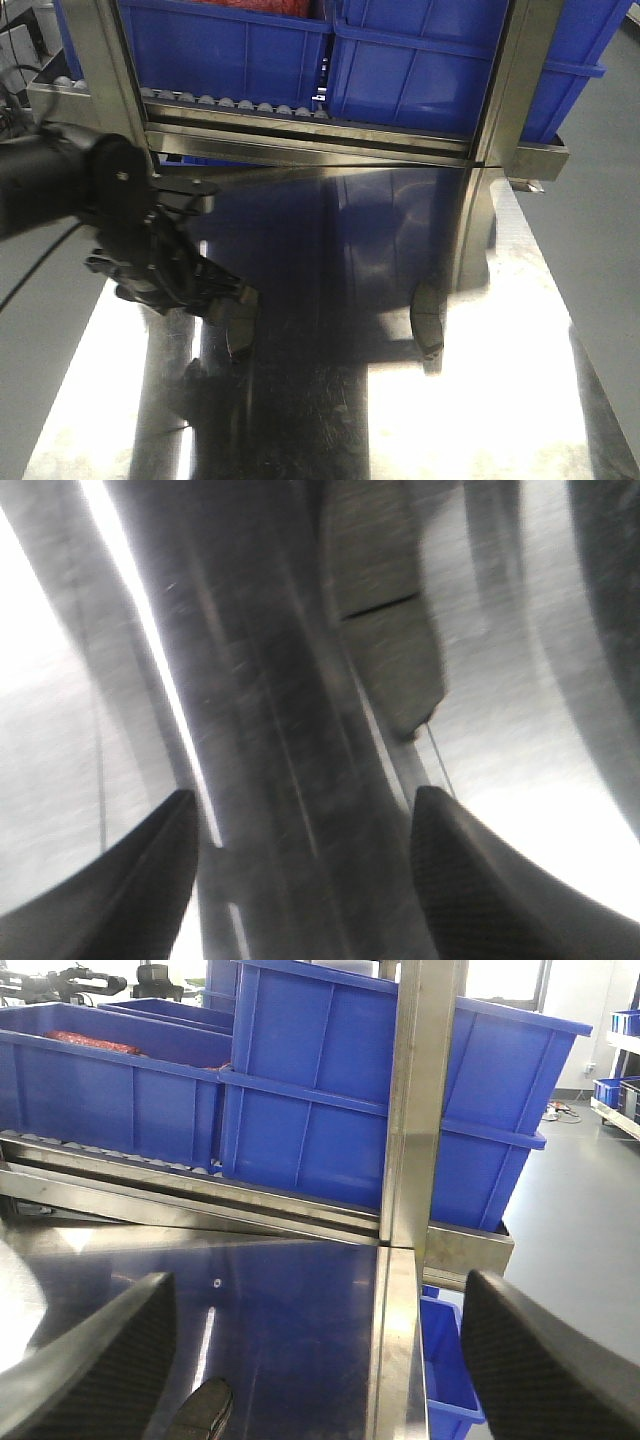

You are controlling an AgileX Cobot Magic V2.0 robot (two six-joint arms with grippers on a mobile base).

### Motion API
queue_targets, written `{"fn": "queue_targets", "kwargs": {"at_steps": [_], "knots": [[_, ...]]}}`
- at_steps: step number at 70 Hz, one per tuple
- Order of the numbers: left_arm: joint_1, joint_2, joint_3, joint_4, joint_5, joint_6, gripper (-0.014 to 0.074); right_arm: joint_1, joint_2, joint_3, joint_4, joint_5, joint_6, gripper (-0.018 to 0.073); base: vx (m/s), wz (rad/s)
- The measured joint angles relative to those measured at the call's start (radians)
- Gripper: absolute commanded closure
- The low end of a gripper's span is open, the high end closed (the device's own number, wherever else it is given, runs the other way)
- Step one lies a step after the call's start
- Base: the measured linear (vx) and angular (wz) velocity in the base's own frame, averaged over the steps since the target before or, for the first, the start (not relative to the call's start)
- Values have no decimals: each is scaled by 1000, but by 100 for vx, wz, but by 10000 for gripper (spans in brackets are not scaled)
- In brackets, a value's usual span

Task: Move and align brake pads A on conveyor
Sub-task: 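Lower the left gripper onto the brake pad nearest it and close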

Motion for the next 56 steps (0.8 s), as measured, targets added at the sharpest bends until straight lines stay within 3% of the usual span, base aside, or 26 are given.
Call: {"fn": "queue_targets", "kwargs": {"at_steps": [9,24,56], "knots": [[-46,55,-42,24,-30,-68,141,0,0,0,0,0,0,0,0,0],[-54,139,-99,27,-42,-99,64,0,0,0,0,0,0,0,0,0],[-56,274,-208,30,-31,-150,61,0,0,0,0,0,0,0,0,0]]}}
